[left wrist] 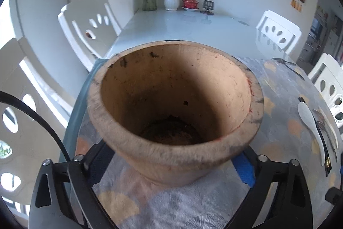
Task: Organize utensils
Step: 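Reach the left tool to the wooden cup and grasp its rim, then hold the wooden cup with the left tool while the right tool reaches for the white rice paddle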
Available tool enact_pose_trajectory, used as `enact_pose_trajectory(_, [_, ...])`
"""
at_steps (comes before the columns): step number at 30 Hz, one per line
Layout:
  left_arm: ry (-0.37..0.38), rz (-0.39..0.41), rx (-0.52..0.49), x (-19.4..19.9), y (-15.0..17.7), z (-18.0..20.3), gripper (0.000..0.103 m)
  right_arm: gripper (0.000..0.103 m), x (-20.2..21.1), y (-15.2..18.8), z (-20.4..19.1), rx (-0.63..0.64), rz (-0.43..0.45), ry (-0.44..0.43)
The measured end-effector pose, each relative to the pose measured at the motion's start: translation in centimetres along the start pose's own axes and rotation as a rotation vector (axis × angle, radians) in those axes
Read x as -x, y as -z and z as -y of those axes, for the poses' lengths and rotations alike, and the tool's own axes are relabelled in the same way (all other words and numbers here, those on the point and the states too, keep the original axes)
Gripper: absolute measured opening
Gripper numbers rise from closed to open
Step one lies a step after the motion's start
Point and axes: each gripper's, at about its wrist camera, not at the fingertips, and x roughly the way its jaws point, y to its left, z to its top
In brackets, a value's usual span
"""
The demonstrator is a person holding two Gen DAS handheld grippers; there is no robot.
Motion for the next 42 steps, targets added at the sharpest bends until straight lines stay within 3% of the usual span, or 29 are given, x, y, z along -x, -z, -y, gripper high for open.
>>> enact_pose_trajectory(11, [0.043,0.028,-0.077,0.3,-0.1,-0.2,0.094,0.103,-1.2,-0.2,-0.9,0.024,-0.03,0.015])
enact_pose_trajectory(18, [0.154,0.026,-0.151,2.0,0.1,1.0,0.094,0.103,-1.0,0.1,-0.2,-0.001,-0.031,0.035])
enact_pose_trajectory(22, [0.178,0.039,-0.19,2.6,0.2,2.7,0.094,0.103,-0.5,0.2,1.0,-0.028,-0.022,0.053])
enact_pose_trajectory(34, [0.114,0.071,-0.182,2.2,2.5,4.5,0.095,0.103,1.7,0.2,8.0,-0.161,0.019,0.145])
enact_pose_trajectory(42, [0.123,0.07,-0.156,2.0,2.5,4.1,0.095,0.103,2.1,0.5,8.5,-0.16,0.023,0.152])
